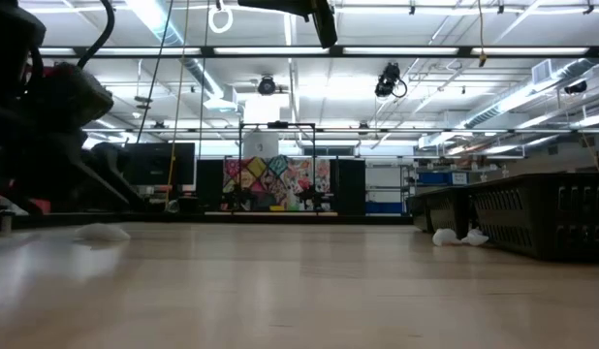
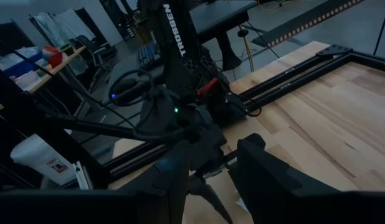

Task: Sort Halloween decoration
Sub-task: Put the white ghost toy into the top black bin

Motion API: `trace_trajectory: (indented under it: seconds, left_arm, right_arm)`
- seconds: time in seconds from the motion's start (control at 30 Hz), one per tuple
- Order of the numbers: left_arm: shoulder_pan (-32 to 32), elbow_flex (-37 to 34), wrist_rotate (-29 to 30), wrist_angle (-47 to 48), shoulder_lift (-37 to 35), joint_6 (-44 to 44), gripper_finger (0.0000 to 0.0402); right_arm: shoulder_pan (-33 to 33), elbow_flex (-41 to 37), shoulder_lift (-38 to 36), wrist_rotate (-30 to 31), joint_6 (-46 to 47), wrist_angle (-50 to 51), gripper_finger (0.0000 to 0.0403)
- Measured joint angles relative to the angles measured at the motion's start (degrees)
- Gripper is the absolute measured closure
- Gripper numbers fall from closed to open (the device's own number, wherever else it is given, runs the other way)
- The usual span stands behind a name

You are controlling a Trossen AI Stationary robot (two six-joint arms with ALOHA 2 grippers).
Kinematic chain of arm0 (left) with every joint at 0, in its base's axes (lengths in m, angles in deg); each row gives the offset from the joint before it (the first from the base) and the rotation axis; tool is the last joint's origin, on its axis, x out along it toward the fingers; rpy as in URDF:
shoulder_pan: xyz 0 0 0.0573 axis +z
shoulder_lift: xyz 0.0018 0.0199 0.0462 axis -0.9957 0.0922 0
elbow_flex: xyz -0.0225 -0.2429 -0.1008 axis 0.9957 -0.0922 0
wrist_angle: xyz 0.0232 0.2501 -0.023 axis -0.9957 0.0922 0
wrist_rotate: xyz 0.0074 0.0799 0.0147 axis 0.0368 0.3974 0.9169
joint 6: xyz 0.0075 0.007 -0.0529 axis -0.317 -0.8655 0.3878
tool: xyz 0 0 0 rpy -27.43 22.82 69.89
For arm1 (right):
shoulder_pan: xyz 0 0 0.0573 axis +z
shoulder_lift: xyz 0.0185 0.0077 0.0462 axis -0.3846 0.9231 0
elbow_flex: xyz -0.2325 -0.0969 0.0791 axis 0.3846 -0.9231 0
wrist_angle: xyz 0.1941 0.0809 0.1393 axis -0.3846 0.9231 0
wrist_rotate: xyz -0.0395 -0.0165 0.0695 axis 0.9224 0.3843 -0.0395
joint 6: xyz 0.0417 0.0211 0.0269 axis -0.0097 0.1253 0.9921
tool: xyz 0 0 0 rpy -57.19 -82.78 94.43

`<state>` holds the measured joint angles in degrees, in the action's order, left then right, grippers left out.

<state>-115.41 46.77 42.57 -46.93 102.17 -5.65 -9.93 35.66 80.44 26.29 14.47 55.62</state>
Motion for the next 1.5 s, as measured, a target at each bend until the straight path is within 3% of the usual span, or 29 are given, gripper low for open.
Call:
trace_trajectory:
  seconds: [0.17,0.3,0.43,0.63,0.87,1.03,1.2,1.4,1.5]
  left_arm:
    - [0.0,0.0,1.8,1.3,-4.1,5.2,0.026]
    - [-0.8,0.0,3.2,9.0,-8.4,16.1,0.026]
    - [-5.0,0.0,3.6,13.1,-12.0,22.4,0.026]
    - [-13.0,0.0,10.6,19.5,-15.4,33.8,0.026]
    - [-20.0,0.0,7.0,28.7,-15.7,48.6,0.026]
    - [-20.9,3.2,5.1,38.5,-15.7,53.5,0.026]
    - [-20.8,8.2,15.3,53.9,-15.7,53.6,0.026]
    - [-20.8,8.1,29.5,55.0,-15.6,54.8,0.026]
    - [-20.9,5.8,32.5,54.6,-15.6,57.5,0.026]
  right_arm:
    - [0.0,0.0,0.0,0.0,-0.5,0.2,0.0263]
    - [-0.4,0.0,0.0,-2.4,-0.6,0.3,0.0263]
    - [-0.5,0.0,0.0,-3.6,-1.1,0.3,0.0263]
    - [-0.6,0.0,0.0,-5.6,-3.1,0.2,0.0263]
    - [-2.0,0.0,0.0,-11.3,-4.4,0.2,0.0263]
    - [-3.5,0.0,0.0,-15.8,-5.2,0.2,0.0263]
    - [-5.2,0.0,0.0,-21.3,-5.8,0.4,0.0263]
    - [-7.0,0.0,0.0,-26.8,-5.7,0.4,0.0263]
    - [-7.9,0.0,0.0,-28.6,-5.2,0.4,0.0263]
